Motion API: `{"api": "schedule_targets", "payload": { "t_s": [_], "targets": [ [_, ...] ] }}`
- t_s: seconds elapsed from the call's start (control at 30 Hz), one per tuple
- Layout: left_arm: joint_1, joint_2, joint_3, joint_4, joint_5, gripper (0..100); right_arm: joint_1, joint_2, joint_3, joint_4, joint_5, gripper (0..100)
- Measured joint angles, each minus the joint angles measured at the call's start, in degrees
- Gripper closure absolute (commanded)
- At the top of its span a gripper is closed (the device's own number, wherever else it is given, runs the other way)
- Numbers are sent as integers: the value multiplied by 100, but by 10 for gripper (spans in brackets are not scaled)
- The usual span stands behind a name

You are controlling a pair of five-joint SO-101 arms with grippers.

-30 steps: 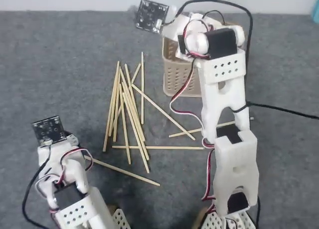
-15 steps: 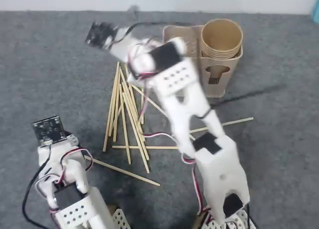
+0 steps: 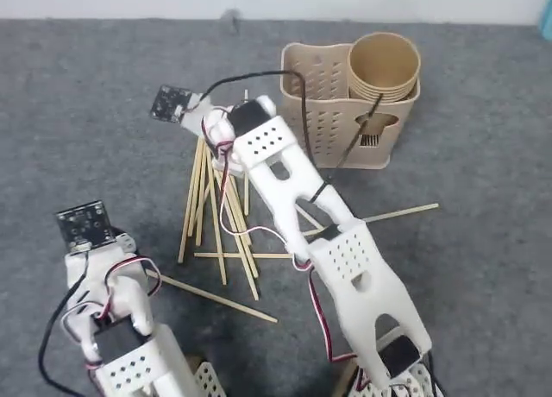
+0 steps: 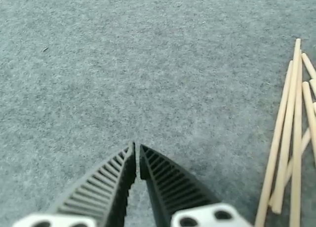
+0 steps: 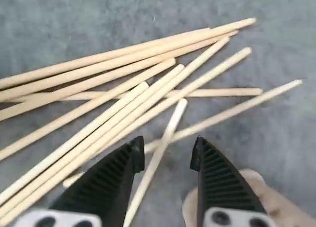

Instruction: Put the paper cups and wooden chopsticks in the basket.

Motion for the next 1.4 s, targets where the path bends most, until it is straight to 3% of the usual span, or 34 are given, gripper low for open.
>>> {"api": "schedule_targets", "payload": {
  "t_s": [0.3,0.87,1.03,1.07,1.4],
  "targets": [
    [0,0,0,0,0,984,369,475,0,-633,0,836],
    [-9,0,0,0,0,984,299,818,26,-756,-9,841],
    [-18,0,0,0,0,984,325,818,26,-818,-18,998],
    [-18,0,0,0,0,984,334,818,18,-818,-18,984],
    [-18,0,0,0,0,984,308,844,-1723,642,-9,991]
  ]
}}
